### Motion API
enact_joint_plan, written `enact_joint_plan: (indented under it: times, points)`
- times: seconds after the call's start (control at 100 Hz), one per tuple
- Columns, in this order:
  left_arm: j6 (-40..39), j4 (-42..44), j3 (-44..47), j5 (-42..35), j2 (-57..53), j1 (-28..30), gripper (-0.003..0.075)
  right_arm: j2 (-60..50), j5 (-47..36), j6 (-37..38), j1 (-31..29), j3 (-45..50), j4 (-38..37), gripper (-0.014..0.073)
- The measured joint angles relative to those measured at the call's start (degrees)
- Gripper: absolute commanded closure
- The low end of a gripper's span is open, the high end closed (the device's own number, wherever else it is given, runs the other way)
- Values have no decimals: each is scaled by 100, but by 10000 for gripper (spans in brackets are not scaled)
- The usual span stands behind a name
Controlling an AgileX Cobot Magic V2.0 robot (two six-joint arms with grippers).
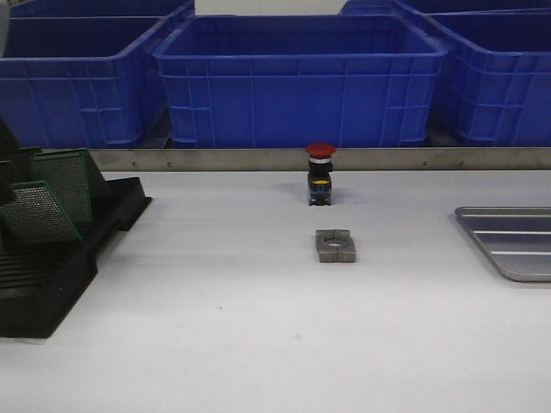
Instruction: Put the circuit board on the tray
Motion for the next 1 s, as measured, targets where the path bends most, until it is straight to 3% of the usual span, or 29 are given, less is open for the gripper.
enact_joint_plan:
  times: [0.36, 0.76, 0.86, 1.0]
  points:
    - [20, 0, -227, -325, 743, -78, 333, 0, 0, 0, 0, 0, 0, 655]
    - [20, 0, -229, -373, 778, -78, 690, 0, 0, 0, 0, 0, 0, 655]
    - [49, 49, -229, -373, 778, -78, 741, 0, 0, 0, 0, 0, 0, 655]
    - [136, 185, -229, -300, 754, -92, 741, 0, 0, 0, 0, 0, 0, 655]
